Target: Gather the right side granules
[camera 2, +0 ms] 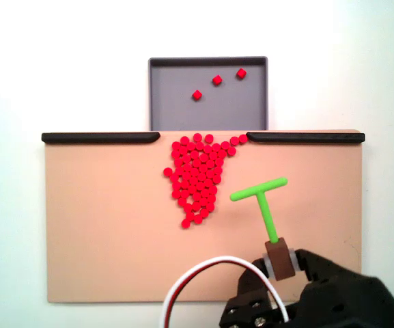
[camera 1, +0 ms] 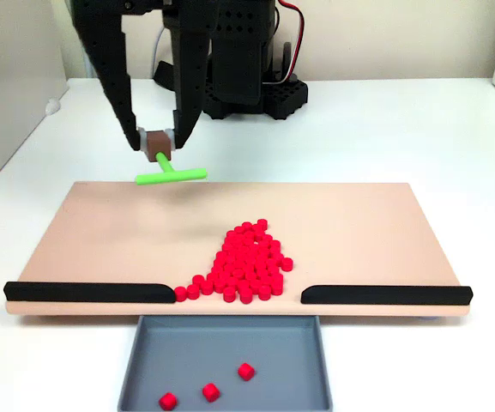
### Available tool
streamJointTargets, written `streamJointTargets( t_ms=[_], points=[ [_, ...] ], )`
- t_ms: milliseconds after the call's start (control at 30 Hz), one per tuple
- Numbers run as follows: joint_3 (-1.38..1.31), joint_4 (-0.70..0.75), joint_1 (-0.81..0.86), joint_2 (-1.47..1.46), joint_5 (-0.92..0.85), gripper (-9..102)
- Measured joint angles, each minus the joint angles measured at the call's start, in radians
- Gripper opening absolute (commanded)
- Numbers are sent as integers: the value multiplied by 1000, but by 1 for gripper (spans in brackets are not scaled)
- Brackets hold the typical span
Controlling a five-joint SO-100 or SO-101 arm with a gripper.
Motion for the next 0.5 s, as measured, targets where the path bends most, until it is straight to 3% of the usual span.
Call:
streamJointTargets(
  t_ms=[200,500],
  points=[
    [120,0,-64,118,252,0],
    [199,77,-166,204,472,0]
  ],
)
